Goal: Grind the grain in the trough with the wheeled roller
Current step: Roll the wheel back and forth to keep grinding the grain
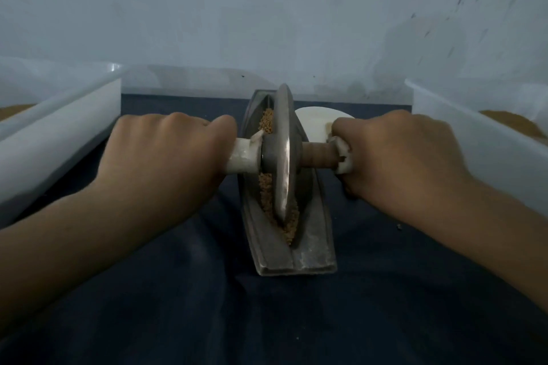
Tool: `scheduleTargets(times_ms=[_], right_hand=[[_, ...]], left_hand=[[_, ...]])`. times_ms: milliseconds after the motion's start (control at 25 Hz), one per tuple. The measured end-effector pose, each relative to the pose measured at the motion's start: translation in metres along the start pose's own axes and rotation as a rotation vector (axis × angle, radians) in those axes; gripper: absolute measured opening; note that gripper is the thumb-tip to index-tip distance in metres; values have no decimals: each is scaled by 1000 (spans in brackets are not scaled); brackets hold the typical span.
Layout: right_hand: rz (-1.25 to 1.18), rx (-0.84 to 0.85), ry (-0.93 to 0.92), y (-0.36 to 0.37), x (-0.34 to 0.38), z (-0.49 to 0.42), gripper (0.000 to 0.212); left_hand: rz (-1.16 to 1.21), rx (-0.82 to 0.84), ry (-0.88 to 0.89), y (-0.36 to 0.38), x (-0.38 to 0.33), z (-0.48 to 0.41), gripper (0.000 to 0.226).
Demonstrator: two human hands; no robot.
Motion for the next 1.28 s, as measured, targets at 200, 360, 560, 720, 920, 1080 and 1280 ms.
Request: scheduleTargets(times_ms=[200,360,560,720,920,1080,1280], right_hand=[[-1,174,169,55,-21,-60,15],[-75,206,241,61,-25,-55,9],[62,52,33,1,1,-5,33],[109,120,51,11,-3,-26,33],[23,223,164,59,-25,-78,8],[14,174,93,40,-13,-58,17],[18,59,35,12,-3,-7,39]], left_hand=[[-52,51,-154,45,-9,-52,9],[-75,63,-106,43,-17,-69,3],[12,-44,-7,1,-6,-7,40],[37,33,-87,19,1,-5,41],[5,85,-221,58,-5,-59,11],[-17,48,-156,39,-4,-38,28],[-40,3,-32,8,-3,-8,42]])
Point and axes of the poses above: each hand's wrist, its own z-axis away from the middle knuckle, its own y-axis out of the palm, x = y × z, the point moved 7 cm from there along -z, towards the middle knuckle, and after that the axes turned 15 degrees about -y, right-handed, at the moved point
